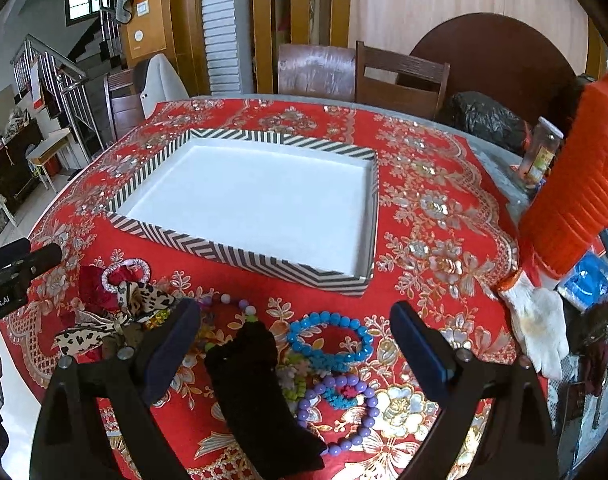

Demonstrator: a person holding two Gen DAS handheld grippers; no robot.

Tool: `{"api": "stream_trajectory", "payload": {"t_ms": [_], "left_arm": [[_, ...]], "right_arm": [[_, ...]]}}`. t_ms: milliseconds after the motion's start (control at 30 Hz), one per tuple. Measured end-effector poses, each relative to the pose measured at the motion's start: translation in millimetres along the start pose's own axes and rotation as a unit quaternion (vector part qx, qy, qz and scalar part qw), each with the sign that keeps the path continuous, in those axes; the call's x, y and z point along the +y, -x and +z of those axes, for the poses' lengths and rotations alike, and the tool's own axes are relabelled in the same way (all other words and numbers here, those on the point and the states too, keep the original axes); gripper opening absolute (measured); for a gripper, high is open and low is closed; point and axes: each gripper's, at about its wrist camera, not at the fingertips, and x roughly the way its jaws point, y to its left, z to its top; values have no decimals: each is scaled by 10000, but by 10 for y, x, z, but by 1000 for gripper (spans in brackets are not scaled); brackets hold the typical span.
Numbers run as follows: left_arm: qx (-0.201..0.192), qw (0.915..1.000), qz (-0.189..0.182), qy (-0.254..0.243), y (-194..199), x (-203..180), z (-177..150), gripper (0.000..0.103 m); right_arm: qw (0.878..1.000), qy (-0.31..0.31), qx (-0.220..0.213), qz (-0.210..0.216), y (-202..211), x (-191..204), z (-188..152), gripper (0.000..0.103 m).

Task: Organize jewelry
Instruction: 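Lower both tools toward the bows in the jewelry pile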

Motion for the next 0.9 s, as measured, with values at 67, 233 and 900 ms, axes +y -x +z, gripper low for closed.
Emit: {"api": "stream_trajectory", "payload": {"t_ms": [67, 233, 900], "left_arm": [[4, 10000, -25, 26, 7, 6, 0, 68], [28, 10000, -69, 58, 13, 25, -2, 68], [89, 10000, -20, 14, 38, 28, -54, 68]], "right_arm": [[10000, 8, 0, -8, -2, 3, -1, 97], [9999, 101, -16, -50, 1, 21, -5, 97], [10000, 90, -9, -23, 44, 36, -7, 97]]}}
